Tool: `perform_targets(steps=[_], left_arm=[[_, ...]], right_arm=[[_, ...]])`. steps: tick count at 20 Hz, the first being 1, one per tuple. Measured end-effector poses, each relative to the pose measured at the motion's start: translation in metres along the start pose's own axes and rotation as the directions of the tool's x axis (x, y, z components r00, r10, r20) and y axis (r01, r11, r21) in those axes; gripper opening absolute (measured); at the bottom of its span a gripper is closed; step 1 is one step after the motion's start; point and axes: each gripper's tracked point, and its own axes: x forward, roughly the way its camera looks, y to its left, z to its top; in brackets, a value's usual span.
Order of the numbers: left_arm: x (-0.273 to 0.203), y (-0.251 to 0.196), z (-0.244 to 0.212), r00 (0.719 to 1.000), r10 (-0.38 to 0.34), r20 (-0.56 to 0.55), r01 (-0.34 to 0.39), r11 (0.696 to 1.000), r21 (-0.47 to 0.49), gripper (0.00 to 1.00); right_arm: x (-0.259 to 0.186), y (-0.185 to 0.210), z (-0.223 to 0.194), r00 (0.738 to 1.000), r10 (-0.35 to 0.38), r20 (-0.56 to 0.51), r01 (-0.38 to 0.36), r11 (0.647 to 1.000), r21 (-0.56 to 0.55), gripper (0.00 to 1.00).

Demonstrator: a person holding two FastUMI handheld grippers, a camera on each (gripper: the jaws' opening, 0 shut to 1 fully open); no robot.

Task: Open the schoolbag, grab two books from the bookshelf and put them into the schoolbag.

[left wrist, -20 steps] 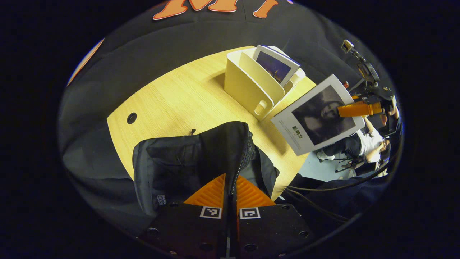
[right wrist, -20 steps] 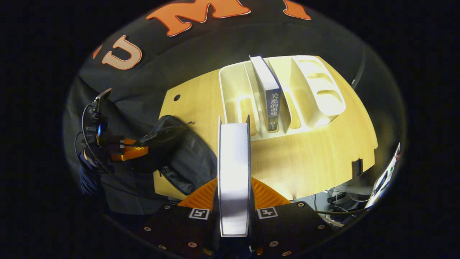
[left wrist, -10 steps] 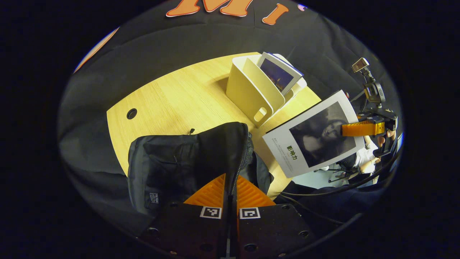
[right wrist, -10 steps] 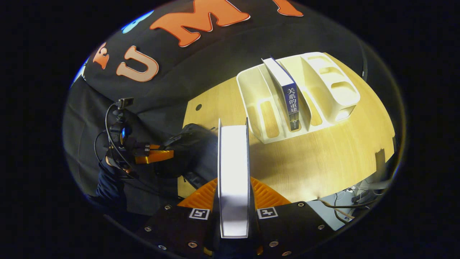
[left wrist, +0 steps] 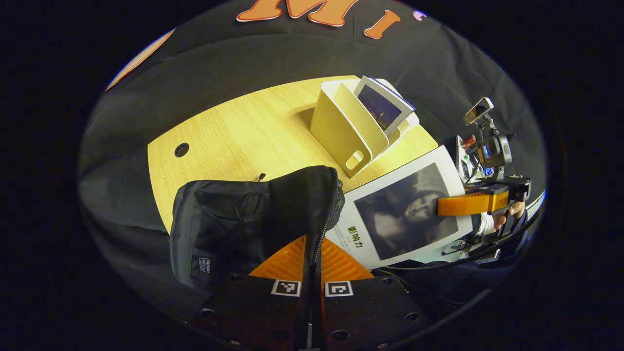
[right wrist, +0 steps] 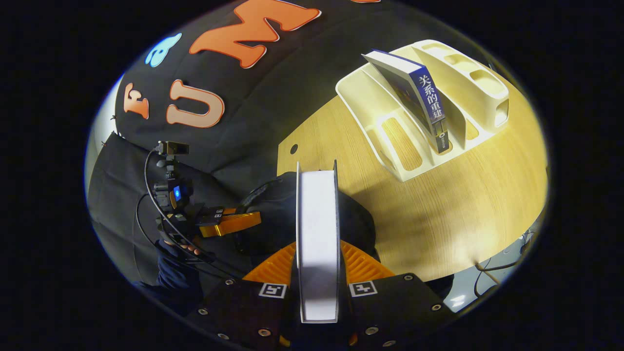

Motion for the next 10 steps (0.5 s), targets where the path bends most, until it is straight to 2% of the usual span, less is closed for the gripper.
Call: perform_targets(steps=[4, 10], left_arm=[[-0.006, -0.004, 0.001, 1.000, -0.008, 0.025, 0.008, 1.000, -0.029, 0.04], [-0.005, -0.015, 0.009, 0.998, -0.022, 0.067, 0.026, 0.998, -0.064, 0.04]], right_arm=[[0.020, 0.002, 0.000, 0.998, 0.048, 0.034, -0.049, 0.998, 0.050, 0.32], [0.055, -0.008, -0.003, 0.990, 0.073, 0.122, -0.091, 0.985, 0.145, 0.31]])
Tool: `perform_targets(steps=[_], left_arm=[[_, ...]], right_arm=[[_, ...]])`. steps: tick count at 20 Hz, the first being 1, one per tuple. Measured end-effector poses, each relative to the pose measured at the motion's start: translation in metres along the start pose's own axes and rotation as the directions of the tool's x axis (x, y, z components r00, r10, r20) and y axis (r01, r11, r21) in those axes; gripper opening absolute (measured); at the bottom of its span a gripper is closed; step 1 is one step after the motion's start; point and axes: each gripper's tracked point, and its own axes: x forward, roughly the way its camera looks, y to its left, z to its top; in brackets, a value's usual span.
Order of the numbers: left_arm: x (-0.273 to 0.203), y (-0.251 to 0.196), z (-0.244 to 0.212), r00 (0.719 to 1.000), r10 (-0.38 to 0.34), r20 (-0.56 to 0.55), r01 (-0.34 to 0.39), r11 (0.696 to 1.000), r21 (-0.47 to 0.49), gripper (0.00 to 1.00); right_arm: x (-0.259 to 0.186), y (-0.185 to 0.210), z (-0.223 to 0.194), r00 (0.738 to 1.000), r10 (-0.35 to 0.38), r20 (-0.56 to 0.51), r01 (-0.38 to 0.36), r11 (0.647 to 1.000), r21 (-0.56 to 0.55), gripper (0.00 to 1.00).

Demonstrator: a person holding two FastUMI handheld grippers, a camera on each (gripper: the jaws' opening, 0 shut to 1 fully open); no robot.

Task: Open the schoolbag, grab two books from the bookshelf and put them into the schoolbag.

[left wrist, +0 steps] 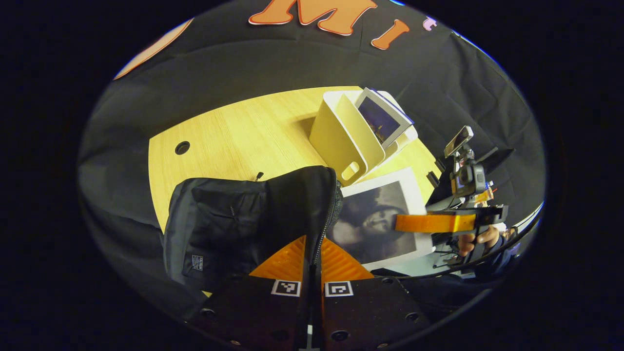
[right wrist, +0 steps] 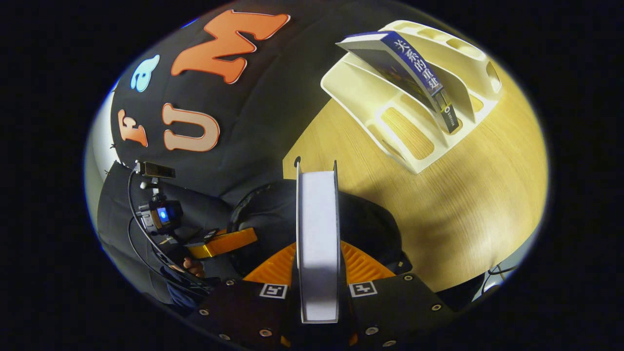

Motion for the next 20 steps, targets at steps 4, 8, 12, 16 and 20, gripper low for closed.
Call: perform_targets(steps=[4, 8, 12, 16, 20], left_arm=[[0.002, -0.007, -0.001, 1.000, -0.018, 0.015, 0.019, 1.000, -0.012, 0.05], [0.002, -0.013, -0.002, 0.999, -0.034, 0.029, 0.034, 0.999, -0.033, 0.04], [0.003, -0.016, -0.002, 0.998, -0.041, 0.044, 0.043, 0.998, -0.053, 0.05], [0.003, -0.018, -0.003, 0.997, -0.051, 0.052, 0.054, 0.996, -0.066, 0.04], [0.004, -0.022, -0.003, 0.997, -0.058, 0.054, 0.062, 0.996, -0.067, 0.04]], right_arm=[[0.024, -0.006, -0.014, 0.999, 0.026, 0.020, -0.027, 0.996, 0.083, 0.31], [0.043, -0.005, -0.019, 0.998, 0.045, 0.046, -0.049, 0.995, 0.090, 0.31], [0.060, -0.002, -0.022, 0.996, 0.062, 0.066, -0.067, 0.994, 0.088, 0.31], [0.082, -0.004, -0.027, 0.991, 0.103, 0.089, -0.114, 0.984, 0.136, 0.31], [0.100, -0.004, -0.037, 0.991, 0.106, 0.084, -0.115, 0.986, 0.121, 0.32]])
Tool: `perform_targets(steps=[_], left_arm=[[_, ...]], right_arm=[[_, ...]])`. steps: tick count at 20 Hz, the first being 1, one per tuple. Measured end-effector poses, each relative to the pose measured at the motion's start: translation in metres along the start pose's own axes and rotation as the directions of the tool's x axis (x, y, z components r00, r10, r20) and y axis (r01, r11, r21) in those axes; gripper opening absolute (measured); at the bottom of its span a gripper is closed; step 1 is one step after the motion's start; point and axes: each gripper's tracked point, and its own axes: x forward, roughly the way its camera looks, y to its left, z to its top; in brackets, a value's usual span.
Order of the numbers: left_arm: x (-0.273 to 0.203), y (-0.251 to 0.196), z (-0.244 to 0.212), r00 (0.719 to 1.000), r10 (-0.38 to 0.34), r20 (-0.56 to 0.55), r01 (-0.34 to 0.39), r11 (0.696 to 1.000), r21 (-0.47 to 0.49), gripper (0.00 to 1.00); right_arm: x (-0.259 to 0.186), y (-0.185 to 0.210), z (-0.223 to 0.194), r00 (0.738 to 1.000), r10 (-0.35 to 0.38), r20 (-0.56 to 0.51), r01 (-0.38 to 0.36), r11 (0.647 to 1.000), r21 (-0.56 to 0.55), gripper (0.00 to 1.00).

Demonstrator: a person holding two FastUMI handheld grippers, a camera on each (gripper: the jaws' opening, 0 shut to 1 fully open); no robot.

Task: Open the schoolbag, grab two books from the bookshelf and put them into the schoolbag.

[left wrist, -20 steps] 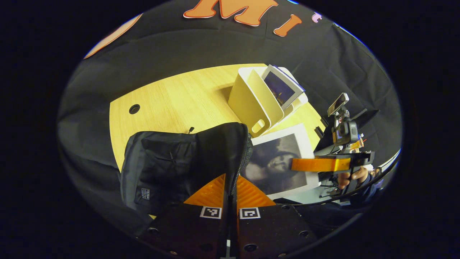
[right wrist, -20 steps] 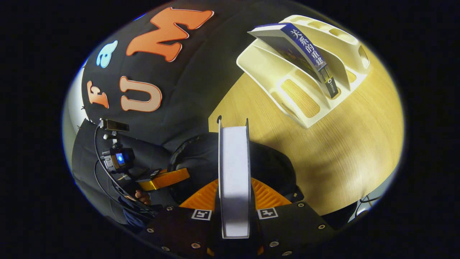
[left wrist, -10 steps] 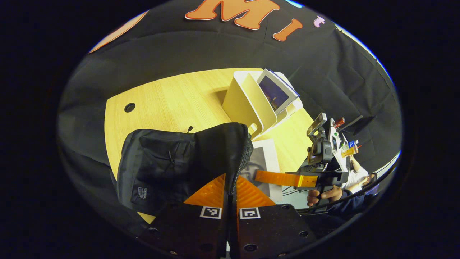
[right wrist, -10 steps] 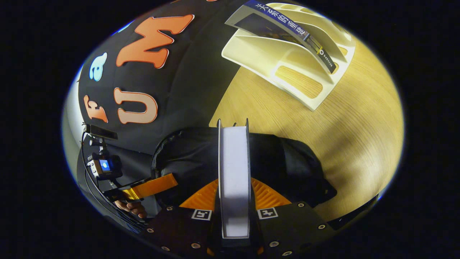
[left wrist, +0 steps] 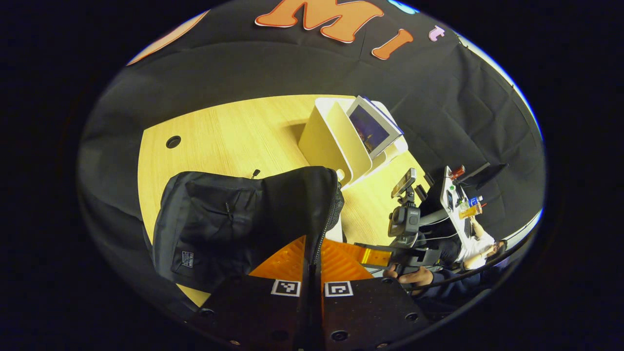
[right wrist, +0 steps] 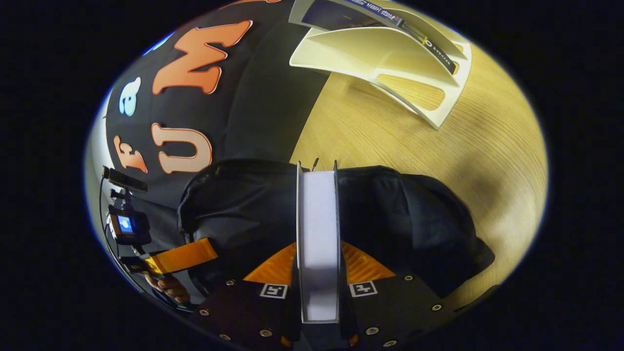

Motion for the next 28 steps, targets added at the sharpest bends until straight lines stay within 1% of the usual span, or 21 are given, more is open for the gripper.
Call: perform_targets(steps=[2, 4, 6, 8, 9, 10, 11, 12, 13, 14, 15, 16, 17, 19, 21, 23, 24, 27, 28], left_arm=[[0.002, -0.004, 0.000, 1.000, -0.002, 0.002, 0.002, 1.000, 0.001, 0.04], [0.004, -0.004, 0.001, 1.000, 0.000, 0.003, 0.000, 1.000, 0.001, 0.04], [0.006, -0.003, -0.002, 1.000, 0.001, -0.002, -0.001, 1.000, 0.002, 0.04], [0.007, -0.003, -0.002, 1.000, 0.000, -0.007, 0.000, 1.000, -0.009, 0.04], [0.009, -0.002, -0.002, 1.000, 0.002, -0.006, -0.002, 1.000, -0.016, 0.04], [0.011, -0.002, -0.003, 1.000, 0.004, -0.006, -0.005, 1.000, -0.020, 0.04], [0.012, -0.001, -0.002, 1.000, 0.008, -0.003, -0.008, 1.000, -0.019, 0.04], [0.014, 0.000, -0.002, 1.000, 0.012, 0.000, -0.012, 1.000, -0.022, 0.04], [0.015, 0.000, -0.002, 1.000, 0.015, 0.001, -0.015, 1.000, -0.027, 0.04], [0.017, 0.000, -0.003, 1.000, 0.021, 0.000, -0.021, 0.999, -0.033, 0.04], [0.018, -0.001, -0.004, 1.000, 0.024, -0.002, -0.024, 0.999, -0.033, 0.04], [0.020, -0.002, -0.005, 1.000, 0.027, -0.002, -0.027, 0.999, -0.032, 0.04], [0.022, -0.003, -0.006, 0.999, 0.031, -0.006, -0.031, 0.999, -0.024, 0.04], [0.027, -0.004, -0.007, 0.999, 0.039, -0.017, -0.040, 0.999, -0.018, 0.04], [0.031, -0.004, -0.008, 0.999, 0.047, -0.021, -0.048, 0.999, -0.020, 0.04], [0.034, -0.004, -0.008, 0.998, 0.056, -0.024, -0.057, 0.998, -0.021, 0.04], [0.035, -0.003, -0.009, 0.998, 0.062, -0.024, -0.062, 0.998, -0.023, 0.04], [0.037, -0.001, -0.009, 0.997, 0.071, -0.019, -0.071, 0.996, -0.043, 0.04], [0.037, -0.001, -0.010, 0.997, 0.074, -0.016, -0.075, 0.996, -0.049, 0.04]], right_arm=[[0.007, 0.000, -0.004, 1.000, 0.005, -0.004, -0.005, 1.000, -0.008, 0.31], [0.018, -0.003, -0.013, 1.000, 0.002, -0.031, -0.002, 1.000, 0.009, 0.31], [0.025, -0.004, -0.023, 0.998, -0.004, -0.070, 0.005, 1.000, 0.018, 0.34], [0.025, -0.014, -0.032, 0.990, -0.065, -0.122, 0.064, 0.998, -0.008, 0.38], [0.021, -0.018, -0.039, 0.981, -0.086, -0.174, 0.084, 0.996, -0.020, 0.45], [0.017, -0.017, -0.041, 0.976, -0.092, -0.199, 0.088, 0.996, -0.032, 0.48], [0.010, -0.022, -0.040, 0.969, -0.117, -0.217, 0.108, 0.993, -0.053, 0.39], [0.003, -0.026, -0.038, 0.966, -0.134, -0.220, 0.119, 0.990, -0.080, 0.46], [-0.002, -0.033, -0.034, 0.962, -0.163, -0.220, 0.139, 0.983, -0.118, 0.71], [-0.008, -0.039, -0.030, 0.959, -0.182, -0.216, 0.150, 0.976, -0.159, 0.74], [-0.013, -0.043, -0.025, 0.956, -0.207, -0.209, 0.166, 0.966, -0.199, 0.81], [-0.019, -0.044, -0.020, 0.954, -0.217, -0.206, 0.168, 0.958, -0.232, 0.84], [-0.025, -0.046, -0.014, 0.950, -0.239, -0.203, 0.182, 0.947, -0.263, 0.90], [-0.036, -0.049, -0.003, 0.940, -0.282, -0.192, 0.214, 0.925, -0.314, 0.96], [-0.053, -0.055, 0.011, 0.929, -0.323, -0.179, 0.244, 0.901, -0.359, 0.98], [-0.065, -0.061, 0.025, 0.917, -0.363, -0.167, 0.275, 0.877, -0.395, 0.98], [-0.073, -0.061, 0.033, 0.915, -0.369, -0.161, 0.278, 0.868, -0.410, 0.98], [-0.093, -0.063, 0.064, 0.898, -0.419, -0.133, 0.318, 0.828, -0.463, 0.98], [-0.100, -0.064, 0.071, 0.889, -0.435, -0.141, 0.326, 0.820, -0.471, 0.98]])
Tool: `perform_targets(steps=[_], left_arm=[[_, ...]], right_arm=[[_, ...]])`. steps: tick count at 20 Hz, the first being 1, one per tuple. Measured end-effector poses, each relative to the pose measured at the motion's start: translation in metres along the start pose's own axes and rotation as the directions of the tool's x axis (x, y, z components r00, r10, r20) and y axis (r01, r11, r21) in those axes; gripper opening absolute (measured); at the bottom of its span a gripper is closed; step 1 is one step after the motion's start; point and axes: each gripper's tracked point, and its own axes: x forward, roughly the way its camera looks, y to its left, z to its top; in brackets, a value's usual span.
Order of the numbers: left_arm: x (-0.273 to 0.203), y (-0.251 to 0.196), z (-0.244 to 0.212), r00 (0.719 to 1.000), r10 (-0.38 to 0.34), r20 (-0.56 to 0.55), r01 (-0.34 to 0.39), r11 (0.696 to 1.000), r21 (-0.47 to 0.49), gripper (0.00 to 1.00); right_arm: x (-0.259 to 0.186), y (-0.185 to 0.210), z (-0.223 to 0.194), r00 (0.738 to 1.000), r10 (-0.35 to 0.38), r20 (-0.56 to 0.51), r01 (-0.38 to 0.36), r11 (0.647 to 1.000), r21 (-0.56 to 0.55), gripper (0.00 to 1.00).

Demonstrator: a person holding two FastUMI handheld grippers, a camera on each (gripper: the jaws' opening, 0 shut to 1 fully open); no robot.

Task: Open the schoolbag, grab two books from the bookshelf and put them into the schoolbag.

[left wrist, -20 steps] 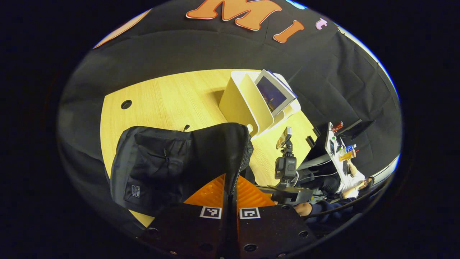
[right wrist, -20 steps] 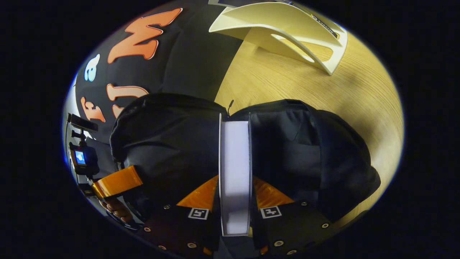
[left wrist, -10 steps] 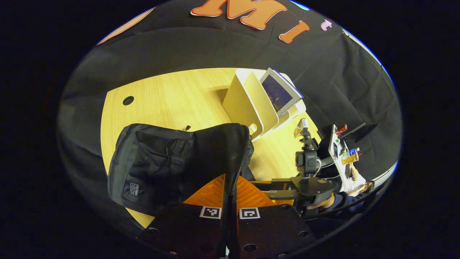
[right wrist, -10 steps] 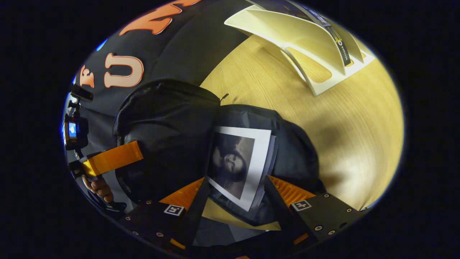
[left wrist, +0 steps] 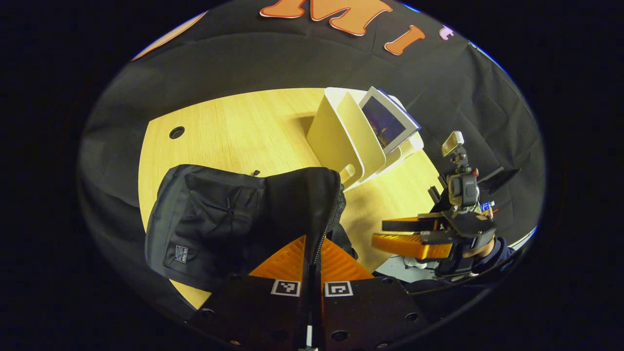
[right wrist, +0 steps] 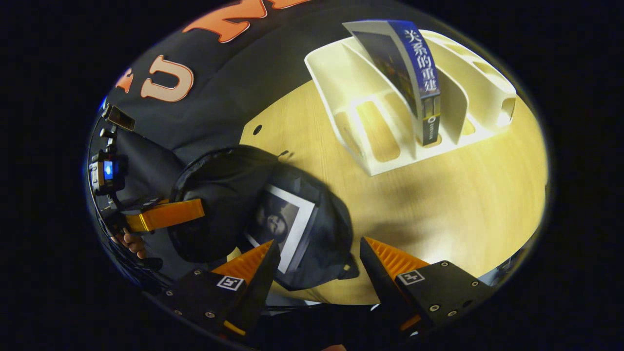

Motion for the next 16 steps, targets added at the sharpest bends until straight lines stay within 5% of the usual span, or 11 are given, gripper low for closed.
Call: perform_targets(steps=[16], left_arm=[[0.003, 0.003, 0.001, 0.999, 0.036, 0.016, -0.035, 0.998, -0.056, 0.04]], right_arm=[[-0.072, -0.055, 0.088, 0.975, -0.201, -0.098, 0.170, 0.952, -0.256, 0.99]])
